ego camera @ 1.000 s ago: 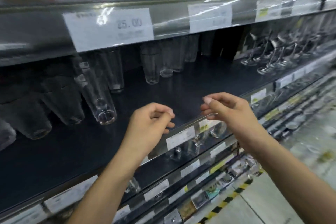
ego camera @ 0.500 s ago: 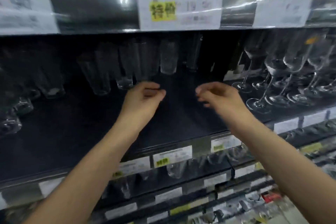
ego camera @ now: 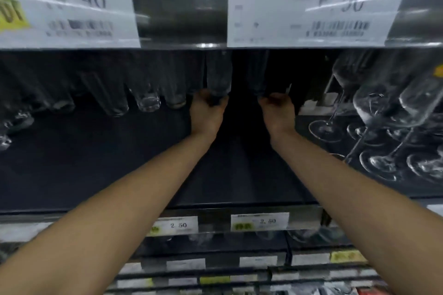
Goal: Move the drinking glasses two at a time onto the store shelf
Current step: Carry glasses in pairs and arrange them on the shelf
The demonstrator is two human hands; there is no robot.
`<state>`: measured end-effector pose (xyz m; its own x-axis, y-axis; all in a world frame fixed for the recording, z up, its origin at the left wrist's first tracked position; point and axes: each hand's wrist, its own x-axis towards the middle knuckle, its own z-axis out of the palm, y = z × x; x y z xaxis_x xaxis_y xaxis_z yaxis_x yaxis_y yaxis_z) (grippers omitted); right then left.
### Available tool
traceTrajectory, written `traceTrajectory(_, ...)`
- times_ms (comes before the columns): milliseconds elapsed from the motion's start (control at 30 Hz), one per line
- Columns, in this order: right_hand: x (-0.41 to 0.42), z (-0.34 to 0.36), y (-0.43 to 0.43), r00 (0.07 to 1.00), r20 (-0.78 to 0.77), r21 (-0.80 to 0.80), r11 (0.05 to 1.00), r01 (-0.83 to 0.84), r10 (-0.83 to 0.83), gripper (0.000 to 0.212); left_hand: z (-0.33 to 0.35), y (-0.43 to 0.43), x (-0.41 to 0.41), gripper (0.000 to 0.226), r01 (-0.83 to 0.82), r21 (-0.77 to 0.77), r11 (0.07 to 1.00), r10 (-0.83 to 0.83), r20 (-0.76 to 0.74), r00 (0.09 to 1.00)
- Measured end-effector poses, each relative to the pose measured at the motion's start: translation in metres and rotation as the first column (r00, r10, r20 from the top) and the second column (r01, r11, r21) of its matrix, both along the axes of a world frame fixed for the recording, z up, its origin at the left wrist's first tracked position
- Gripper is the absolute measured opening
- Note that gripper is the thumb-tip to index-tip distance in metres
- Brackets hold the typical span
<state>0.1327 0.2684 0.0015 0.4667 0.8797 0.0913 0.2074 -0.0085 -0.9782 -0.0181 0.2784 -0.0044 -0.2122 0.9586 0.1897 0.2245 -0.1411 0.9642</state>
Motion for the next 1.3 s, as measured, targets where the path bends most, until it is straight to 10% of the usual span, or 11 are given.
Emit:
traceTrajectory(500,0.002,-0.014,0.085,0.987,0.089,0.137,0.983,0.119,-0.132,0.067,-0.024,0.11,0.027,0.097,-0.227,0.014,0.974,0.228,-0.101,0.969)
traceTrajectory(967,0.003,-0.016,0.102,0.995,0.067,0.159,0.985,0.06,-0.071,0.067,-0.012,0.115,0.034,0.115,-0.186,-0.033,0.982,0.179,-0.153,0.972)
traceTrajectory(1300,0.006,-0.015,0.096,0.983,0.145,0.124,0.988,0.094,-0.112,0.075,-0.014,0.108,0.034,0.081,-0.15,0.014,0.989,0.15,-0.225,0.963)
